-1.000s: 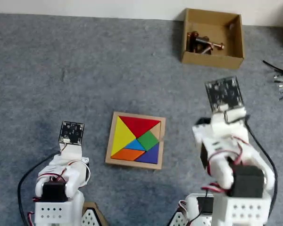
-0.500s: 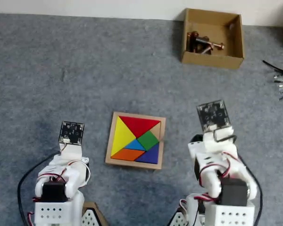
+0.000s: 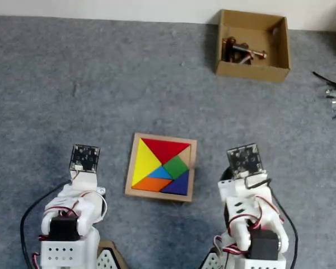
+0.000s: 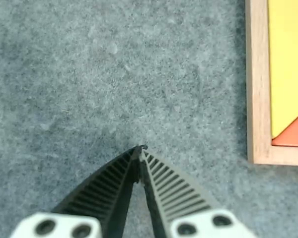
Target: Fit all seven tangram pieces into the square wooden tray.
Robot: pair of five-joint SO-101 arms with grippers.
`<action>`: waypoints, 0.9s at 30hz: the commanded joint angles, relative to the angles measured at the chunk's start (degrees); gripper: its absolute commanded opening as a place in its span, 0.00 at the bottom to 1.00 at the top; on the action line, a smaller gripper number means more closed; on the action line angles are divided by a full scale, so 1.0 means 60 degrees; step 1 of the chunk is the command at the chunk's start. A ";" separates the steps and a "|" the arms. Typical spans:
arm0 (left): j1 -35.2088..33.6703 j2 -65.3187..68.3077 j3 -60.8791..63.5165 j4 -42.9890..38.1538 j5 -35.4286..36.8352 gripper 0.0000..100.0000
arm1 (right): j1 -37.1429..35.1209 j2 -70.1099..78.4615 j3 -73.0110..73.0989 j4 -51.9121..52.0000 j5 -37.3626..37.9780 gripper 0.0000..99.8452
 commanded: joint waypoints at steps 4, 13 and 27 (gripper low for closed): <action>0.0110 -0.0095 0.0168 0.0029 0.0015 0.01 | 0.0095 -0.0183 0.0769 -0.0330 0.0029 0.01; 0.0110 -0.0095 0.0168 0.0029 0.0015 0.01 | 0.0095 -0.0183 0.2015 -0.0242 -0.0147 0.01; 0.0110 -0.0095 0.0168 0.0029 0.0015 0.01 | 0.0110 -0.0168 0.3788 0.0227 -0.1993 0.01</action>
